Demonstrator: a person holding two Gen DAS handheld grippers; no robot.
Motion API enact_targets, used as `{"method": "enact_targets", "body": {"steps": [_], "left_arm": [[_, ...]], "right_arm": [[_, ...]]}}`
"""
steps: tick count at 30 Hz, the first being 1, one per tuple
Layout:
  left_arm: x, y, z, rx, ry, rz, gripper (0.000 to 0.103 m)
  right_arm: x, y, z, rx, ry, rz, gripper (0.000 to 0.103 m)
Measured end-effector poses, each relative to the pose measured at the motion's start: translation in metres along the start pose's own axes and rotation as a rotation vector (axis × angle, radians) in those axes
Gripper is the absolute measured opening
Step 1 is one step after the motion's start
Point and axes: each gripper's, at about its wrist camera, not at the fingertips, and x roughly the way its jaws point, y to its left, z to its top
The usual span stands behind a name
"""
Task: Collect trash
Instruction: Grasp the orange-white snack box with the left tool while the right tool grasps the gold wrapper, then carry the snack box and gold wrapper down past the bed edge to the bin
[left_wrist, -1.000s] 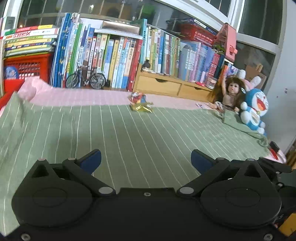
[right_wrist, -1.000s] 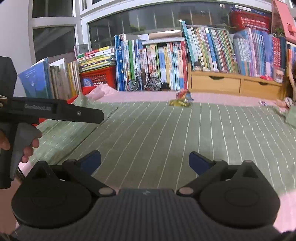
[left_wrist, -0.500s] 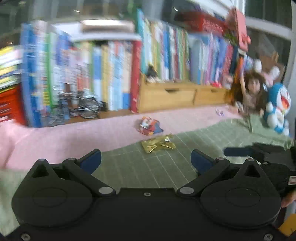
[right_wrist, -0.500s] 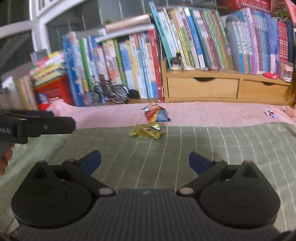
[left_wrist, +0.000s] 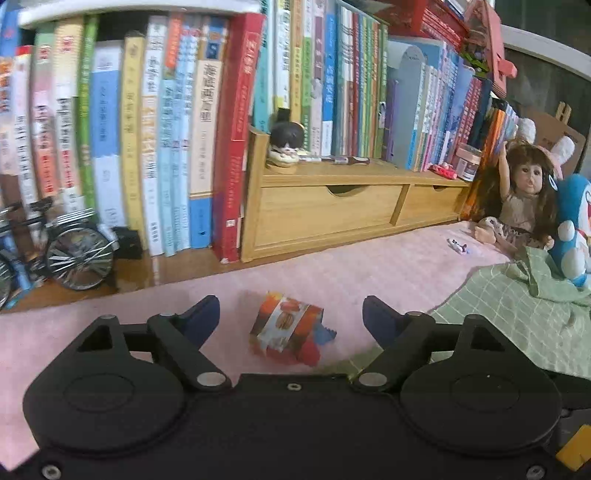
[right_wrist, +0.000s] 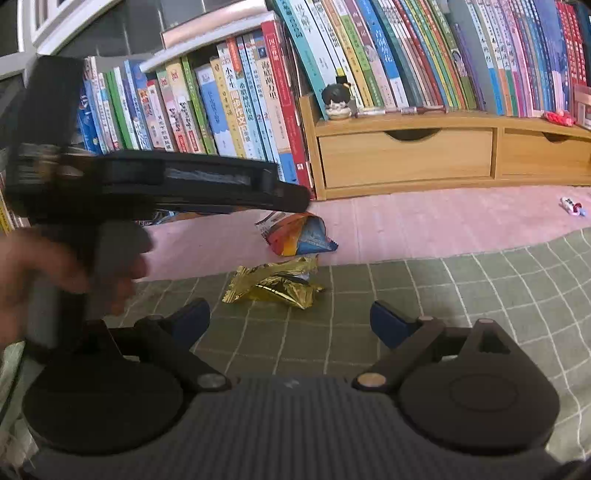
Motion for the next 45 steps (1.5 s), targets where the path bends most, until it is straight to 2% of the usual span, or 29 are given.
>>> {"method": "enact_targets", "body": {"steps": [4, 6, 8, 10, 13, 17, 19, 22, 25, 29, 32, 33, 34, 35, 36, 37, 43, 45], "left_arm": [[0.018, 0.001, -0.004, 0.002, 0.017, -0.006, 0.077], [0.026, 0.003, -0.006, -0.010, 0.037, -0.005, 0.069], [0.030, 0.005, -0.008, -0.034, 0.052, -0.027, 0.050], [0.034, 0.004, -0.012, -0.034, 0.078, -0.046, 0.044], [0.033, -0.004, -0.015, 0.008, 0.065, -0.024, 0.042], [0.014, 0.005, -0.012, -0.088, -0.061, 0.009, 0.041], [0.000, 0.004, -0.011, -0.053, -0.135, 0.055, 0.041], [-0.018, 0.006, -0.013, -0.019, -0.209, 0.073, 0.041], [-0.028, 0.017, -0.014, -0.069, -0.226, 0.070, 0.041], [-0.029, 0.027, -0.019, -0.080, -0.206, 0.096, 0.041], [-0.027, 0.035, -0.022, -0.143, -0.196, 0.086, 0.041], [-0.026, 0.037, -0.022, -0.153, -0.196, 0.083, 0.041], [-0.026, 0.038, -0.022, -0.159, -0.197, 0.082, 0.041], [-0.025, 0.037, -0.021, -0.158, -0.195, 0.080, 0.041], [-0.025, 0.037, -0.021, -0.152, -0.192, 0.079, 0.041], [-0.025, 0.035, -0.020, -0.145, -0.191, 0.083, 0.041], [-0.033, 0.033, -0.016, -0.157, -0.195, 0.084, 0.041], [-0.039, 0.029, -0.014, -0.138, -0.201, 0.089, 0.041]], "right_arm": [[0.000, -0.003, 0.002, -0.014, -0.005, 0.001, 0.097], [-0.001, -0.004, 0.002, -0.012, -0.008, -0.009, 0.097], [-0.002, -0.004, 0.002, -0.014, -0.006, -0.009, 0.097], [-0.003, -0.005, 0.002, -0.012, -0.009, -0.014, 0.097], [-0.004, -0.005, 0.003, -0.019, -0.015, -0.033, 0.097], [0.002, -0.001, 0.005, -0.025, 0.008, -0.006, 0.097], [0.008, 0.005, 0.010, -0.036, 0.019, 0.015, 0.095], [0.018, 0.019, 0.019, -0.106, 0.041, 0.018, 0.092], [0.035, 0.028, 0.024, -0.151, 0.071, -0.061, 0.090], [0.047, 0.031, 0.022, -0.127, 0.098, -0.089, 0.083], [0.049, 0.035, 0.022, -0.157, 0.093, -0.122, 0.081], [0.051, 0.034, 0.022, -0.155, 0.097, -0.124, 0.075], [0.051, 0.034, 0.022, -0.151, 0.099, -0.120, 0.061], [0.051, 0.033, 0.021, -0.148, 0.096, -0.117, 0.056], [0.049, 0.032, 0.021, -0.147, 0.090, -0.112, 0.043], [0.049, 0.031, 0.021, -0.143, 0.089, -0.105, 0.038], [0.044, 0.018, 0.021, -0.079, 0.079, -0.059, 0.026], [0.039, 0.013, 0.020, -0.055, 0.076, -0.036, 0.025]]}}
